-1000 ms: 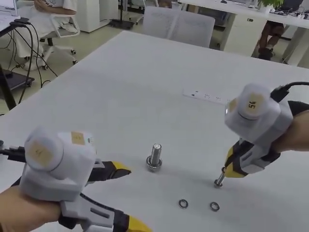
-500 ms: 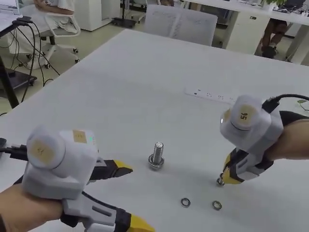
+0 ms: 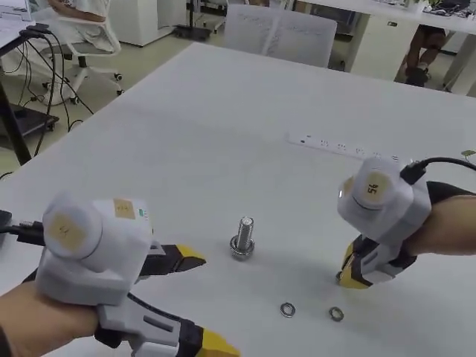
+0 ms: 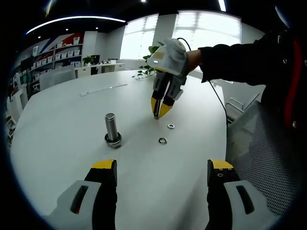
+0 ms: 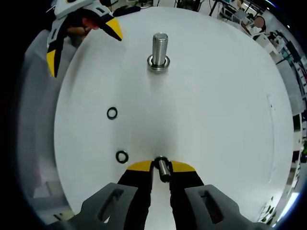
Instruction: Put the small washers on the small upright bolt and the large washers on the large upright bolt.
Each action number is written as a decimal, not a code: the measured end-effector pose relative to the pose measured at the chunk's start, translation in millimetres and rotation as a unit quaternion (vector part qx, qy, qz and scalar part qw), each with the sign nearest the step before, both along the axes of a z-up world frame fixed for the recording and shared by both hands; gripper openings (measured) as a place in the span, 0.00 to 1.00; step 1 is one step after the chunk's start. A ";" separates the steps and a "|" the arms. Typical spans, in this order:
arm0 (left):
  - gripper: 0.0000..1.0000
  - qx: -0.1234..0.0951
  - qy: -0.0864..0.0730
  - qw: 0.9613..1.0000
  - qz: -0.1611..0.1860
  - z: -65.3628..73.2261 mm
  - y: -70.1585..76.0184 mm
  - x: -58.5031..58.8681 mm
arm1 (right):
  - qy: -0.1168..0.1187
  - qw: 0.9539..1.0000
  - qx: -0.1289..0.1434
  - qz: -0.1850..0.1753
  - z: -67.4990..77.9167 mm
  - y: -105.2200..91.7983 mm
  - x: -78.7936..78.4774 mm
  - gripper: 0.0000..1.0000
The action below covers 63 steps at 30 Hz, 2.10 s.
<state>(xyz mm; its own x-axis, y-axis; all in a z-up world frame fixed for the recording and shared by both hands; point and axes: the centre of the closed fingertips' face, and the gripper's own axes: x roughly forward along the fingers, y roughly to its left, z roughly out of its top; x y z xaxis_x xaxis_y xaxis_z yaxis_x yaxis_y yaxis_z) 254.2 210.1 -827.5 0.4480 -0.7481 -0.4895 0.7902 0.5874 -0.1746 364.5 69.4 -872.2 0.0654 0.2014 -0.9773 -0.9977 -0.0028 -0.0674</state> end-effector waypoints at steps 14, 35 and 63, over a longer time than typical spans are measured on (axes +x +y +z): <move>0.76 0.000 0.000 1.000 -0.001 0.1 0.4 -0.8 | -0.004 1.000 0.001 -0.007 2.2 1.4 0.3 0.20; 0.76 0.002 -0.003 1.000 -0.004 1.3 -0.4 -0.4 | -0.013 0.999 0.008 -0.036 10.6 -17.6 3.5 0.27; 0.76 0.004 -0.017 1.000 -0.009 10.6 -3.4 -1.3 | -0.005 0.999 0.014 -0.052 16.2 -35.3 -37.9 0.29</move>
